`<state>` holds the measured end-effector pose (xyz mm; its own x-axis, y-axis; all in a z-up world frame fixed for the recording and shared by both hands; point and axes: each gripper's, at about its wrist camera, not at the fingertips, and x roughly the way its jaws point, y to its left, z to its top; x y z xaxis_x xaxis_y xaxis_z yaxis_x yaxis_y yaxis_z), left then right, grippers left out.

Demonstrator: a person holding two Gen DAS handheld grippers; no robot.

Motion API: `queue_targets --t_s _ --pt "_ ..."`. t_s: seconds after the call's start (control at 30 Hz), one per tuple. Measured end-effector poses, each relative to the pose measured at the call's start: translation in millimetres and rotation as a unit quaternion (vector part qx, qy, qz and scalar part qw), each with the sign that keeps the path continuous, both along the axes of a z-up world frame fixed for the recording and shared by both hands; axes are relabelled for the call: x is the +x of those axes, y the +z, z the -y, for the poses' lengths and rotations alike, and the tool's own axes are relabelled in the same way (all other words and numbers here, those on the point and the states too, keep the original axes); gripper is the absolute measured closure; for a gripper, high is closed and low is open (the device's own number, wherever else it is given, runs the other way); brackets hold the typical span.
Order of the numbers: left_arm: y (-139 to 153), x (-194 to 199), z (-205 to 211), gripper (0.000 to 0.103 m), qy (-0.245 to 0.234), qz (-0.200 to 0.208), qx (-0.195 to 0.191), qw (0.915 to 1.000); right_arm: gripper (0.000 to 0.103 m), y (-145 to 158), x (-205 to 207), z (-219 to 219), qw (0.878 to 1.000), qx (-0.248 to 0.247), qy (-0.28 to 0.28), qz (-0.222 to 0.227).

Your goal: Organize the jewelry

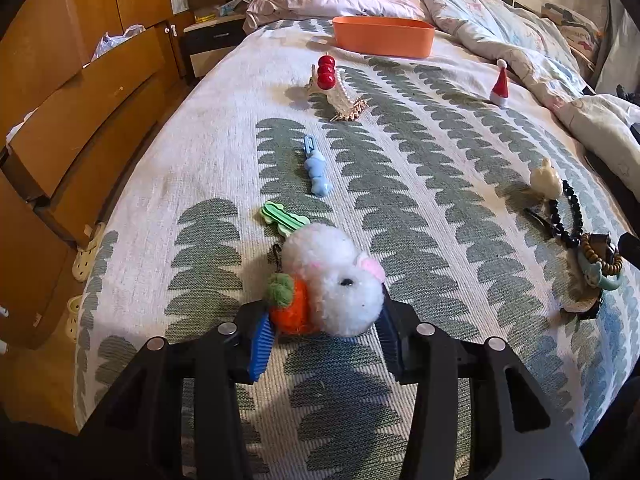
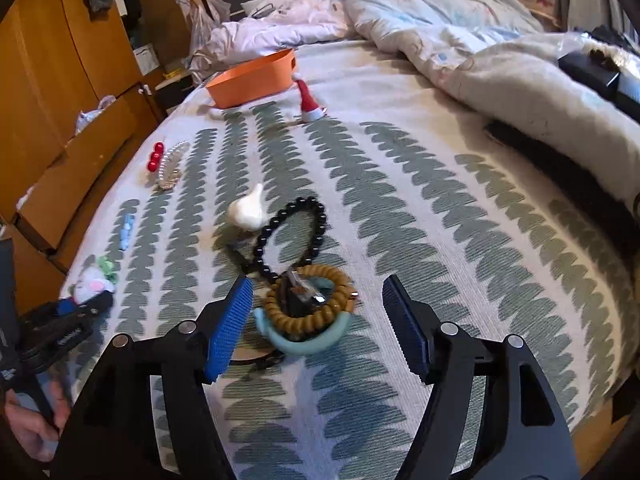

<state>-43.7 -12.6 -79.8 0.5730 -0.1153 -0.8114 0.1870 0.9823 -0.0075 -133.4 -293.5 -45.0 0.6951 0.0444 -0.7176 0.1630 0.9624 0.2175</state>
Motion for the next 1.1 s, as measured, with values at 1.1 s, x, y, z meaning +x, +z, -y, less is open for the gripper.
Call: queue_targets --t_s 1.1 --pt "-2 2 6 0.057 -0.01 -0.011 -0.006 0.9999 0.056 -30 94 -11 0.989 -0.104 -0.006 -0.107"
